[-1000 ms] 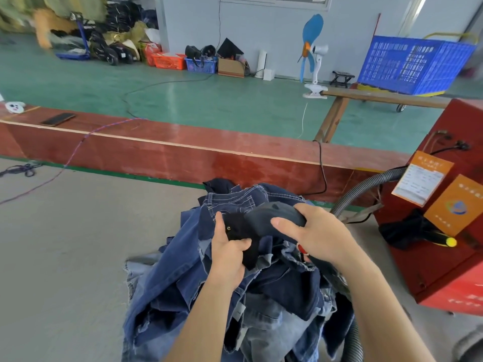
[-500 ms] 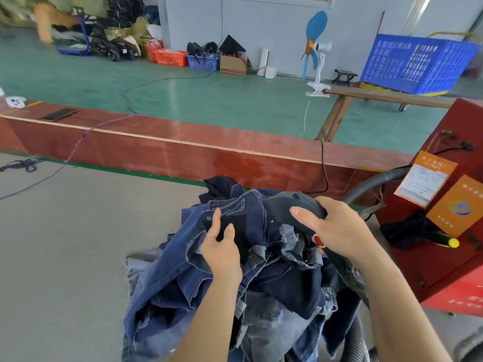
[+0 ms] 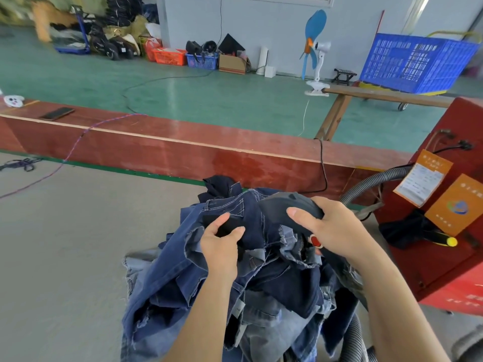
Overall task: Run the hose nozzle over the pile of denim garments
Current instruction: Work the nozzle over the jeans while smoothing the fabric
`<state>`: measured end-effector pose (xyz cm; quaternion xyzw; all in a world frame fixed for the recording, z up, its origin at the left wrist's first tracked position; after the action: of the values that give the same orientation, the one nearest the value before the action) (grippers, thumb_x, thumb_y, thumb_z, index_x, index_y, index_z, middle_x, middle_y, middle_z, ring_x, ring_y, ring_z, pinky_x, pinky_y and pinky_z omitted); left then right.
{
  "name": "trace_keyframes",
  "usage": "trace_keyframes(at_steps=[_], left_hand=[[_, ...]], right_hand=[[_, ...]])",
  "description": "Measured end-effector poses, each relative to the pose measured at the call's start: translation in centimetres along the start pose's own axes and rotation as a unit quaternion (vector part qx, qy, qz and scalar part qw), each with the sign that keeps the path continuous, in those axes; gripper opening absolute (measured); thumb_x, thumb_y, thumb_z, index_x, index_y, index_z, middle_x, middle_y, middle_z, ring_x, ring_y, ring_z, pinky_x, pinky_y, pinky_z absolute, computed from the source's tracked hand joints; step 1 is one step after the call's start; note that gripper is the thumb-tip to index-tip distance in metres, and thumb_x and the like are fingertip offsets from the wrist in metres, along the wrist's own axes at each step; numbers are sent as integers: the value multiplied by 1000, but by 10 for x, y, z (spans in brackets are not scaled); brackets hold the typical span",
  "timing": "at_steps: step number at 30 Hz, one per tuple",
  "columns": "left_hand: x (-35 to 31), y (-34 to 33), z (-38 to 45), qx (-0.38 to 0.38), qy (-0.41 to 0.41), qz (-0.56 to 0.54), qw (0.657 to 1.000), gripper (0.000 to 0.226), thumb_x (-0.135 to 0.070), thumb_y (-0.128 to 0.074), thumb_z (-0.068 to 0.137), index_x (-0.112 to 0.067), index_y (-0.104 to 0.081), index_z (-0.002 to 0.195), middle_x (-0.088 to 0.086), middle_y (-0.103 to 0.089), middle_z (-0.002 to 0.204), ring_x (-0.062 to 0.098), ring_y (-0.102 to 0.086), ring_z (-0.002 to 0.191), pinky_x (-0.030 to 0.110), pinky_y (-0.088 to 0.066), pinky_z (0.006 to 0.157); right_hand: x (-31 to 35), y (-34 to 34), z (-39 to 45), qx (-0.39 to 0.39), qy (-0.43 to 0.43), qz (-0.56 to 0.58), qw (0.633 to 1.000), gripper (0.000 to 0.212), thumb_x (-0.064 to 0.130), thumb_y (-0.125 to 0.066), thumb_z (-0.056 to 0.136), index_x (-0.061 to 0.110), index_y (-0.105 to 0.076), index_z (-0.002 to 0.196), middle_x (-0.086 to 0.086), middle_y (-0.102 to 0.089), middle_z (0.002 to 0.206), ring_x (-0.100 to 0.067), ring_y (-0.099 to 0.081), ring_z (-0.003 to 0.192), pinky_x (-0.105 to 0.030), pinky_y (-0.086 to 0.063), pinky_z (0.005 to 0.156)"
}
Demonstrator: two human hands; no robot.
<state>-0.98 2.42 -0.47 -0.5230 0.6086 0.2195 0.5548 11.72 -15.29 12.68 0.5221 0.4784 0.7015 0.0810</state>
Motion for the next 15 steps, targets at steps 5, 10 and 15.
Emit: trace_keyframes(at_steps=[5, 10, 15], left_hand=[[-15, -11, -4, 73, -57, 34, 995, 63, 17, -66, 77, -40, -62, 103, -8, -61, 114, 2, -62, 93, 15, -51, 71], [-22, -20, -10, 135, -86, 52, 986, 74, 22, -59, 77, -43, -58, 113, -15, -53, 125, -9, -59, 92, 16, -51, 73], [-25, -29, -14, 192, -94, 63, 975, 86, 24, -58, 77, -47, -49, 124, -9, -52, 130, 3, -57, 109, 22, -53, 79]], right_hand=[[-1, 2, -1, 25, 10, 67, 997, 36, 56, -61, 83, 20, -62, 85, 3, -52, 56, -20, -56, 50, -43, -49, 61], [8, -7, -3, 66, 34, 22, 997, 46, 63, -58, 79, 18, -62, 91, -9, -67, 71, -26, -64, 57, -40, -49, 62], [10, -11, -4, 88, 43, 15, 995, 41, 60, -60, 81, 20, -63, 90, -12, -69, 78, -28, -66, 64, -37, -51, 65]])
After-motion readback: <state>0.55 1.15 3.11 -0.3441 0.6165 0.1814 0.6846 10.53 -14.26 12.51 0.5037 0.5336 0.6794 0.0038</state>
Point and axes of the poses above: each hand's wrist, its own z-axis towards the middle knuckle, its own y-axis out of the back of the hand, x = y × z, the point moved 10 cm from there along z, towards the middle knuckle
